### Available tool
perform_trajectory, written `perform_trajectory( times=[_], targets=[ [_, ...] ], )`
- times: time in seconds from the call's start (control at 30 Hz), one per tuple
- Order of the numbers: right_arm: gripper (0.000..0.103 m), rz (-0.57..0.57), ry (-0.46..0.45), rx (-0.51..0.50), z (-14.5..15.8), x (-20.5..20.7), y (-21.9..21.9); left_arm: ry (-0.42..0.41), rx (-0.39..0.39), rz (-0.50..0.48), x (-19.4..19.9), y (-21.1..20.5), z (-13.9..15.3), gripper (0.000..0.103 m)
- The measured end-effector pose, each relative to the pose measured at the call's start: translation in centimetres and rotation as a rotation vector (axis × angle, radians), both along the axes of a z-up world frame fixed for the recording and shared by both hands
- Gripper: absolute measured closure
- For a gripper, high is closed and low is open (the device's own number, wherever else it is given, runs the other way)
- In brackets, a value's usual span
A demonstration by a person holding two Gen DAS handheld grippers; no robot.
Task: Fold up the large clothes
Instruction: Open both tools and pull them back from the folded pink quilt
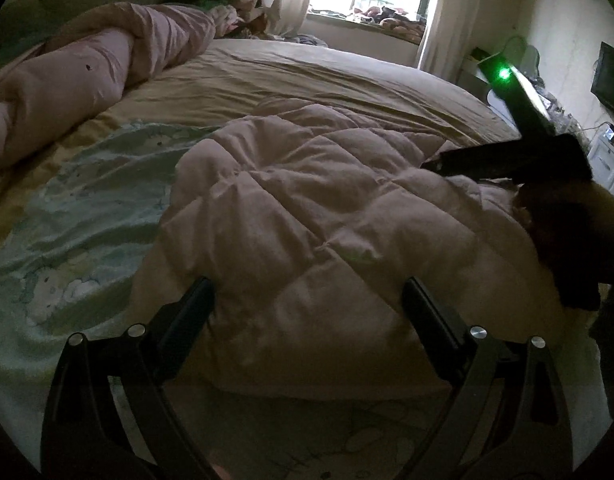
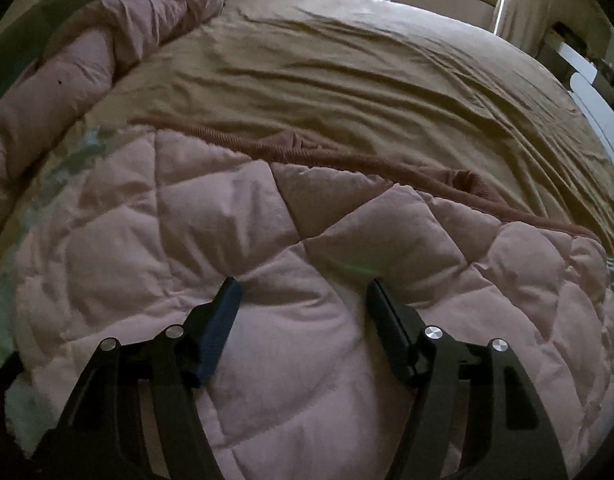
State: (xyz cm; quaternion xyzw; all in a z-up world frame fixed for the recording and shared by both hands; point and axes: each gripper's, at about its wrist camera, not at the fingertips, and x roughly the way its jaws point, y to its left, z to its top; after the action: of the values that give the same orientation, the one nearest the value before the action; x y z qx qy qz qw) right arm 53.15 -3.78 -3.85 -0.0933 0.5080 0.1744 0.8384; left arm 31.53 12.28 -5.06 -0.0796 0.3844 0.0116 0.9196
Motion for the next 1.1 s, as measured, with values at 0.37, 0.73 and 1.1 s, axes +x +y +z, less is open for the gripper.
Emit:
perform_trajectory(
  times=[0.37, 0.73, 1.1],
  targets=[
    [0.036, -0.035, -0.052, 0.085, 0.6, -1.9, -1.4, -0.029, -0.002, 0.031, -0.7, 1.1, 1.7, 0.014],
    [0.006, -0.013, -0.231, 0.263, 8.5, -11.5, -8.2, -0.072, -0.022, 0.097, -2.8, 3.4, 4.2, 0.009],
    [0.006, -0.083, -0.261, 0.284, 9.2, -17.8, -16.4, -0.073, 0.024, 0.149, -6.4, 4.1, 4.7, 0.009]
  ],
)
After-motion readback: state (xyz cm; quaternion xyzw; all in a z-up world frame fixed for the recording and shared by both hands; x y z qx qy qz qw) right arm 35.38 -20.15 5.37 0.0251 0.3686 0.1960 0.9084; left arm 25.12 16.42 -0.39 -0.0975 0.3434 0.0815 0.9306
